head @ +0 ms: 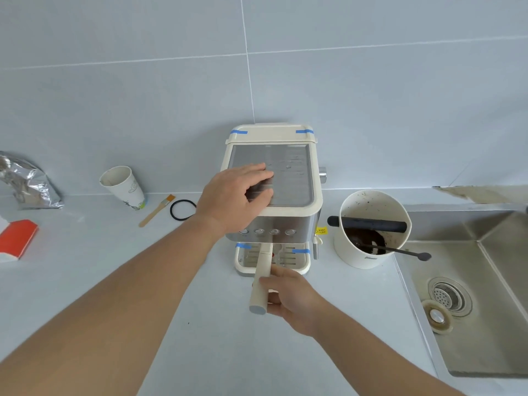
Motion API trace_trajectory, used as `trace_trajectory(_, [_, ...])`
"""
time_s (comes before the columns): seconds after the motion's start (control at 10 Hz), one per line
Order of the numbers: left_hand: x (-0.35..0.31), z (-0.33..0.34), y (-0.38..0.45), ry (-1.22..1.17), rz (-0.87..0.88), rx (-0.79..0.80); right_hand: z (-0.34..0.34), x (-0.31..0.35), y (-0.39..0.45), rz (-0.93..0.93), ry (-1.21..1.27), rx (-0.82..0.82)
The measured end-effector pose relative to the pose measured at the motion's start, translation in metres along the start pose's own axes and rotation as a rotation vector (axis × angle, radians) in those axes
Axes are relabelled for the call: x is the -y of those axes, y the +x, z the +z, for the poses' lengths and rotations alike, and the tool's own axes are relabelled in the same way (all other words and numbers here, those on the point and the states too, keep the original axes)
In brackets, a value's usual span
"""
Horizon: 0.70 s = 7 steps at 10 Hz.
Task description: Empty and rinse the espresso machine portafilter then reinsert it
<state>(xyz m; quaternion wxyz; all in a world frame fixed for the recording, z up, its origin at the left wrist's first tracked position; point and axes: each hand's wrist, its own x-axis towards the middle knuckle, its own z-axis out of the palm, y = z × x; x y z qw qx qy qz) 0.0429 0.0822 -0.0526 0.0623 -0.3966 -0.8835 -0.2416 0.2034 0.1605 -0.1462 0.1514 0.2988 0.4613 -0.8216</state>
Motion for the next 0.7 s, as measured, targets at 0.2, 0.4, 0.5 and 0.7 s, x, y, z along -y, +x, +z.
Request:
trace_trajectory(0.2, [-0.003,-0.002,-0.001,0.015,0.017,-0.006,-0.012,0.011,-0.020,-0.037,0.015,-0.073])
trace_trajectory(0.4, [-0.008,-0.010,-0.003,-0.014,-0.014,0.017,-0.024,0.044,-0.057,-0.174,0.116,-0.089])
trace_trajectory(0.5, [-0.015,-0.014,-0.005,-0.057,-0.043,0.058,-0.024,0.066,-0.084,-0.282,0.173,-0.098])
trace_trajectory(0.7, [-0.022,-0.028,-0.007,-0.369,-0.164,0.058,-0.015,0.119,-0.146,-0.501,0.142,-0.057])
